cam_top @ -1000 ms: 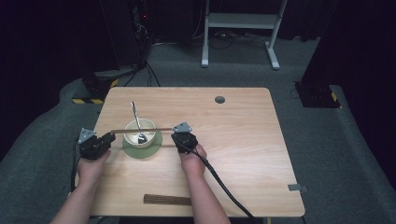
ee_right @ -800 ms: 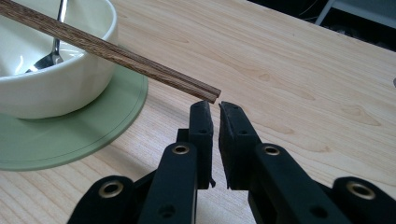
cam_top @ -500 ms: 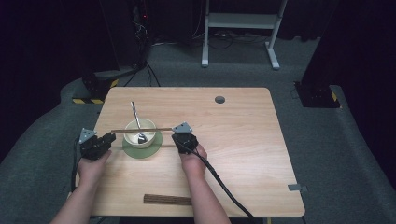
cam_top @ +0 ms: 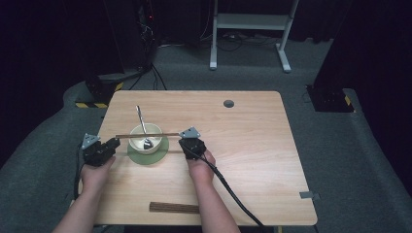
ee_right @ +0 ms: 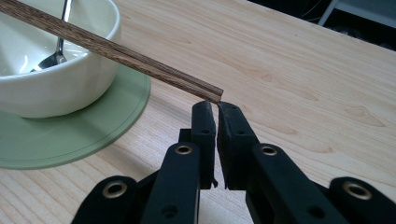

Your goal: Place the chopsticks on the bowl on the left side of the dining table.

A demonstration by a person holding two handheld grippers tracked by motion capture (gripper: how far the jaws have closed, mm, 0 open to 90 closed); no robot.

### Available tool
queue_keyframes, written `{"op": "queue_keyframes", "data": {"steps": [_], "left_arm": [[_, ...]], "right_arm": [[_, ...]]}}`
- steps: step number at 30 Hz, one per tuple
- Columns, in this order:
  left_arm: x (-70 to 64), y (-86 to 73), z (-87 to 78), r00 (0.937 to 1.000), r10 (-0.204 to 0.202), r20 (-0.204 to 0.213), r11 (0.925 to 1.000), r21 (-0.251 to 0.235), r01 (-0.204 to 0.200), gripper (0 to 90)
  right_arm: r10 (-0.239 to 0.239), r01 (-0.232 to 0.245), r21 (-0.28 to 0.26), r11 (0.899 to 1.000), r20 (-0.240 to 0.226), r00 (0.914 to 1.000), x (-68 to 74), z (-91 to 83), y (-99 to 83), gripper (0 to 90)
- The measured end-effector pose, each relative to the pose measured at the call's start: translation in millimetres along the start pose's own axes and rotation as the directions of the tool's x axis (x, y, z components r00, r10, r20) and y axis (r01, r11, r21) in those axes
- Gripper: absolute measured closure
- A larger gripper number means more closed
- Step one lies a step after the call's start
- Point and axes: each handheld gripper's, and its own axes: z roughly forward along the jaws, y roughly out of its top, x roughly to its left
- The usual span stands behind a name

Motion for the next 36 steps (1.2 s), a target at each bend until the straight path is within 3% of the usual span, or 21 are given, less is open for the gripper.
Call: {"op": "queue_keyframes", "data": {"steps": [13, 22, 28, 32, 36], "left_arm": [[-0.3, -0.5, 0.4, 1.0000, -0.001, 0.001, 1.0000, 0.000, 0.001, 74.7], [0.1, -0.6, 0.7, 1.0000, 0.000, -0.001, 1.0000, 0.003, 0.000, 74.5], [-1.1, -1.3, 1.7, 0.9999, 0.013, -0.002, 0.9998, 0.011, -0.013, 72.8], [-1.4, -1.8, 1.4, 1.0000, -0.001, 0.007, 0.9999, 0.015, 0.001, 69.2], [-4.8, -2.9, 1.1, 0.9998, 0.020, 0.001, 0.9994, 0.029, -0.020, 64.0]], "right_arm": [[0.005, -0.005, -0.001, 1.000, 0.005, 1.0000, 0.4, 0.0, 0.7, 85.0], [0.000, 0.000, 0.001, 1.000, 0.005, 1.0000, 3.2, -1.3, -2.8, 80.0], [-0.003, 0.003, 0.005, 1.000, 0.006, 1.0000, 4.8, -3.8, -6.6, 68.8], [-0.015, 0.015, 0.007, 1.000, 0.011, 0.9998, 4.5, -8.8, -8.8, 59.4], [0.007, -0.007, 0.008, 1.000, -0.002, 1.0000, 2.6, -14.9, -11.5, 51.9]]}}
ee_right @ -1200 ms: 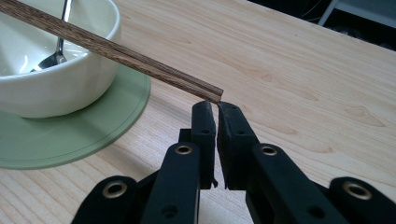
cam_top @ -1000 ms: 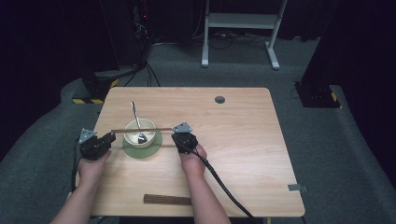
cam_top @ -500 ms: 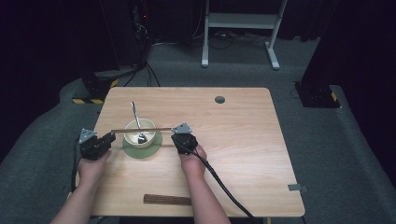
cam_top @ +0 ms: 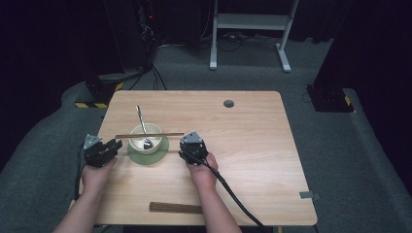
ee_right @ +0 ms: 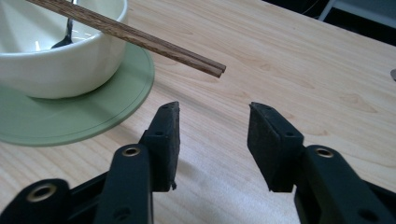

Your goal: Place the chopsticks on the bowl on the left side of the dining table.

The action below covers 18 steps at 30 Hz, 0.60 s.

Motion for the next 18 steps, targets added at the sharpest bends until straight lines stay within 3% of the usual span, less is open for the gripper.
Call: {"op": "queue_keyframes", "data": {"steps": [3, 6, 10, 12, 16, 18], "left_arm": [[-3.0, -1.3, -0.7, 0.9999, 0.011, -0.004, 0.9999, 0.010, -0.011, 59.8], [-4.1, -4.1, -1.5, 0.9998, 0.011, 0.019, 0.9991, 0.040, -0.011, 52.2], [-7.8, -10.3, -5.1, 0.9991, 0.034, 0.026, 0.9965, 0.076, -0.036, 49.0], [-11.5, -12.7, -10.1, 0.9979, 0.058, 0.029, 0.9949, 0.081, -0.061, 48.4], [-21.3, -21.8, -20.9, 0.9922, 0.106, 0.065, 0.9873, 0.111, -0.113, 45.4], [-26.4, -27.9, -22.9, 0.9884, 0.118, 0.096, 0.9795, 0.153, -0.132, 42.1]], "right_arm": [[-0.003, 0.003, 0.011, 1.000, -0.016, 0.9999, -1.3, -1.8, -3.2, 47.5], [-0.003, 0.004, 0.022, 1.000, -0.027, 0.9996, -2.7, -4.3, -6.6, 41.1], [-0.012, 0.013, 0.021, 1.000, -0.017, 0.9998, -3.1, -8.2, -7.9, 35.3], [0.011, -0.011, 0.011, 1.000, -0.027, 0.9996, -6.2, -13.2, -9.6, 32.6], [0.029, -0.029, -0.001, 1.000, -0.033, 0.9990, -9.4, -18.2, -11.9, 31.4], [0.032, -0.033, -0.001, 0.999, -0.035, 0.9989, -12.0, -22.0, -14.9, 31.0]]}}
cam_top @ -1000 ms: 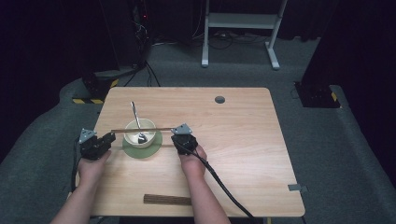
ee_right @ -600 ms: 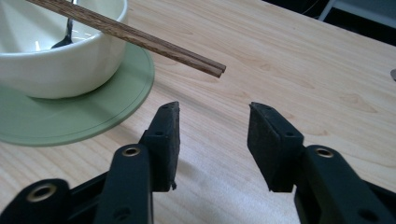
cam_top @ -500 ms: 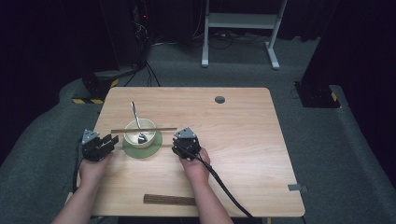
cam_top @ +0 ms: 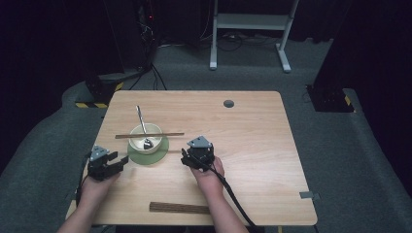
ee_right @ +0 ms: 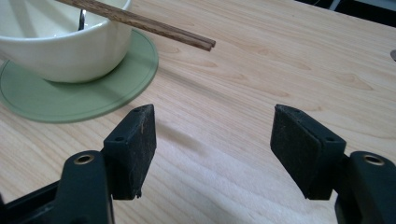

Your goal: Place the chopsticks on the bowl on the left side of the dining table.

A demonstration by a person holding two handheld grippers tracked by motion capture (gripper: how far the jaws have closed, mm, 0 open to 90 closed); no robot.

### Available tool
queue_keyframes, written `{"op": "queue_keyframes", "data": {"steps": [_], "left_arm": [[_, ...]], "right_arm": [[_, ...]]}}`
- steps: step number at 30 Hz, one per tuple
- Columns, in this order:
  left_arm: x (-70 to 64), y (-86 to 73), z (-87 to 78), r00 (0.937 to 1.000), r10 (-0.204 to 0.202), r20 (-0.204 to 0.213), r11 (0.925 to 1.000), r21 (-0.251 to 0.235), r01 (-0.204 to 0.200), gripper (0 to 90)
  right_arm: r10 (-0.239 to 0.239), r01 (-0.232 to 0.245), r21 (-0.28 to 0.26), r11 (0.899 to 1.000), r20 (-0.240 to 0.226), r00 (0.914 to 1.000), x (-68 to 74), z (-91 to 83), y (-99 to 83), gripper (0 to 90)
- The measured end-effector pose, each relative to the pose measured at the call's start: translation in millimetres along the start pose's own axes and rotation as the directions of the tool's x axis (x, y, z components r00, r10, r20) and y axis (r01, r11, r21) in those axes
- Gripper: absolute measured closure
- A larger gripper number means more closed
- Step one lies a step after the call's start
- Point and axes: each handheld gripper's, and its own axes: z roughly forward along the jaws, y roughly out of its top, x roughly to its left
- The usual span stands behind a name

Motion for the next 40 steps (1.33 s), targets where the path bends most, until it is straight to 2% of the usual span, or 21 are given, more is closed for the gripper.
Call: {"op": "queue_keyframes", "data": {"steps": [1, 5, 9, 10, 13, 17, 20, 22, 25, 27, 33, 40], "left_arm": [[-2.8, -3.3, 0.2, 0.9999, -0.001, 0.017, 0.9999, 0.010, 0.001, 39.8], [-12.5, -12.6, -0.3, 0.9991, 0.039, 0.018, 0.9988, 0.029, -0.039, 33.1], [-20.8, -18.9, 2.1, 0.9970, 0.071, 0.030, 0.9952, 0.065, -0.072, 28.1], [-21.9, -20.1, 3.2, 0.9969, 0.070, 0.038, 0.9943, 0.078, -0.072, 27.5], [-26.7, -22.2, 3.4, 0.9957, 0.086, 0.034, 0.9934, 0.073, -0.088, 26.6], [-29.0, -23.3, 4.0, 0.9952, 0.093, 0.031, 0.9935, 0.064, -0.094, 25.7], [-28.8, -23.2, 4.2, 0.9953, 0.092, 0.031, 0.9934, 0.065, -0.094, 24.9], [-29.1, -23.1, 4.3, 0.9948, 0.096, 0.036, 0.9931, 0.065, -0.098, 24.8], [-29.5, -23.1, 4.3, 0.9948, 0.096, 0.035, 0.9930, 0.067, -0.098, 24.7], [-29.7, -23.0, 4.6, 0.9947, 0.096, 0.036, 0.9929, 0.067, -0.098, 24.4], [-30.6, -20.4, 8.2, 0.9949, 0.094, 0.036, 0.9929, 0.070, -0.097, 22.8], [-32.6, -18.2, 10.9, 0.9932, 0.107, 0.045, 0.9916, 0.068, -0.110, 23.6]], "right_arm": [[-0.004, 0.004, -0.001, 1.000, 0.002, 1.0000, -2.3, -2.1, -1.9, 30.9], [0.024, -0.024, 0.009, 1.000, 0.006, 0.9997, -18.3, -15.0, -13.1, 30.9], [0.093, -0.093, 0.012, 0.996, 0.001, 0.9957, -50.6, -34.8, -32.9, 31.1], [0.108, -0.108, 0.015, 0.994, 0.013, 0.9941, -60.4, -40.4, -39.2, 31.1], [0.134, -0.136, 0.030, 0.990, 0.069, 0.9886, -91.9, -59.0, -61.8, 31.0], [0.179, -0.189, 0.062, 0.980, 0.142, 0.9736, -133.3, -85.7, -98.1, 30.9], [0.205, -0.225, 0.097, 0.969, 0.182, 0.9617, -157.1, -100.1, -122.6, 28.9], [0.212, -0.236, 0.126, 0.964, 0.181, 0.9605, -167.1, -105.8, -131.9, 25.3], [0.170, -0.196, 0.147, 0.970, 0.175, 0.9699, -172.6, -111.6, -136.6, 24.3], [0.166, -0.192, 0.148, 0.970, 0.168, 0.9716, -173.0, -112.0, -137.0, 24.2], [0.194, -0.229, 0.146, 0.962, 0.218, 0.9564, -168.8, -107.7, -134.2, 19.5], [0.196, -0.232, 0.145, 0.962, 0.225, 0.9545, -166.8, -105.7, -132.7, 20.2]]}}
